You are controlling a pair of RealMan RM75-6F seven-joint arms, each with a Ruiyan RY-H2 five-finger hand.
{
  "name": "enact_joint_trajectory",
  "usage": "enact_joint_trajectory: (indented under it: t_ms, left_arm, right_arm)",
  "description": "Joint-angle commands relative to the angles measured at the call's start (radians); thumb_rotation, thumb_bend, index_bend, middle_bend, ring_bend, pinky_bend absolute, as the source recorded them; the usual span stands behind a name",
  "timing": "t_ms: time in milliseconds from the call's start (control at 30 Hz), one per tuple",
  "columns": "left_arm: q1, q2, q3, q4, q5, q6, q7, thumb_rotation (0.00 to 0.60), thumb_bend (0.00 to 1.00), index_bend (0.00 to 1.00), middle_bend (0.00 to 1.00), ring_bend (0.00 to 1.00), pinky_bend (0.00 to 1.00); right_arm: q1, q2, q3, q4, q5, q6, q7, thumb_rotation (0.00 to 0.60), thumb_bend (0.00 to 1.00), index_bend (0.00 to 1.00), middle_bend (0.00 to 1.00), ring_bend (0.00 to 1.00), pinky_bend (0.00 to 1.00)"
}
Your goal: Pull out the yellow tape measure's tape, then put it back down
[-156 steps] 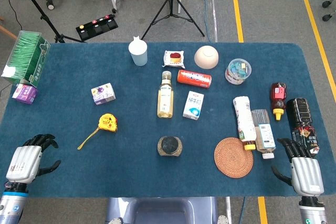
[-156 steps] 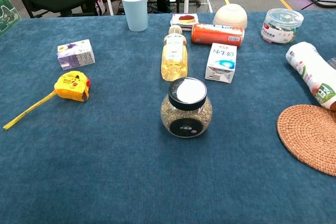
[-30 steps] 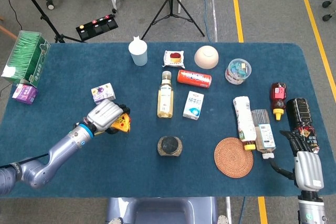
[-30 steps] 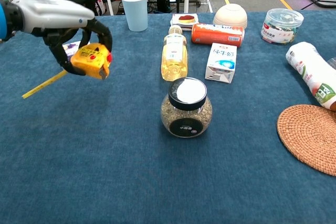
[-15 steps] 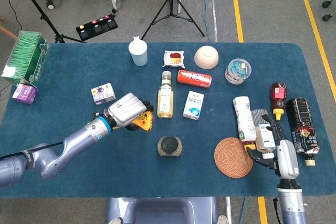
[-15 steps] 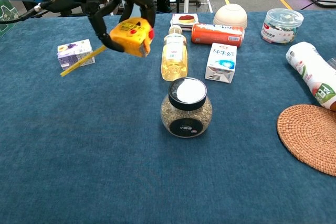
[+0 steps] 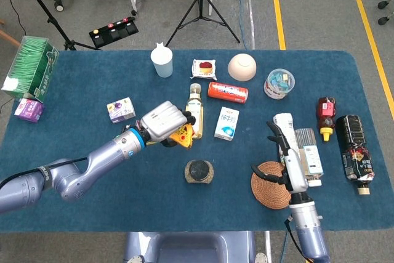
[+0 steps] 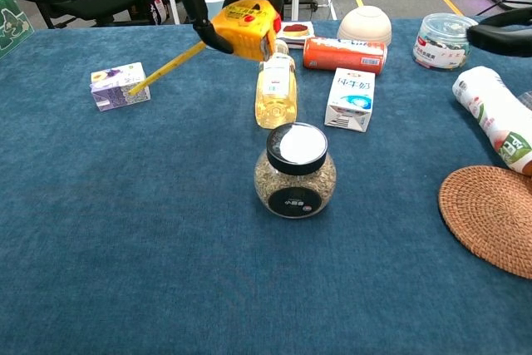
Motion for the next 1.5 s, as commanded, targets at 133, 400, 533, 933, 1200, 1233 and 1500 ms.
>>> enact_joint_trajectory:
  t_ms: [133,400,533,933,1200,1233,1500]
  left_arm:
    - [-0.046,0.005,0.004,0.000,-0.086,0.008,0.039,0.600,0.29,0.62,0.50,0.47,0.67]
    - [-0.087,0.011,0.016,-0.013,-0.200,0.023,0.064,0.600,0.29,0.62,0.50,0.47,0.67]
    - [-0.113,0.008,0.027,-0.012,-0.252,0.027,0.074,0.600,0.29,0.62,0.50,0.47,0.67]
    - [-0.187,-0.027,0.069,-0.016,-0.393,0.099,0.145,0.600,0.29,0.62,0.52,0.50,0.67]
    - [-0.256,-0.059,0.107,-0.015,-0.520,0.150,0.234,0.600,0.29,0.62,0.52,0.50,0.67]
    - [-0.265,-0.063,0.110,-0.014,-0.536,0.155,0.243,0.600,0.29,0.62,0.52,0.50,0.67]
    - [-0.329,-0.103,0.127,-0.003,-0.650,0.202,0.308,0.600,0.29,0.62,0.53,0.50,0.67]
  right_arm:
    - [0.061,-0.040,0.025,0.008,0.040,-0.066,-0.026,0.582,0.27,0.00,0.06,0.07,0.16]
    - [0.147,-0.112,0.072,0.053,0.129,-0.147,-0.086,0.583,0.26,0.00,0.05,0.06,0.13]
    - [0.189,-0.175,0.105,0.090,0.186,-0.153,-0.151,0.580,0.26,0.00,0.04,0.05,0.12]
    - [0.272,-0.291,0.168,0.156,0.319,-0.144,-0.290,0.583,0.26,0.00,0.02,0.03,0.10]
    - [0.292,-0.324,0.182,0.168,0.349,-0.119,-0.326,0.581,0.26,0.00,0.01,0.02,0.10]
    - [0.293,-0.327,0.184,0.169,0.351,-0.116,-0.329,0.580,0.26,0.00,0.01,0.02,0.10]
    - [0.305,-0.347,0.189,0.169,0.354,-0.089,-0.350,0.578,0.26,0.00,0.00,0.02,0.10]
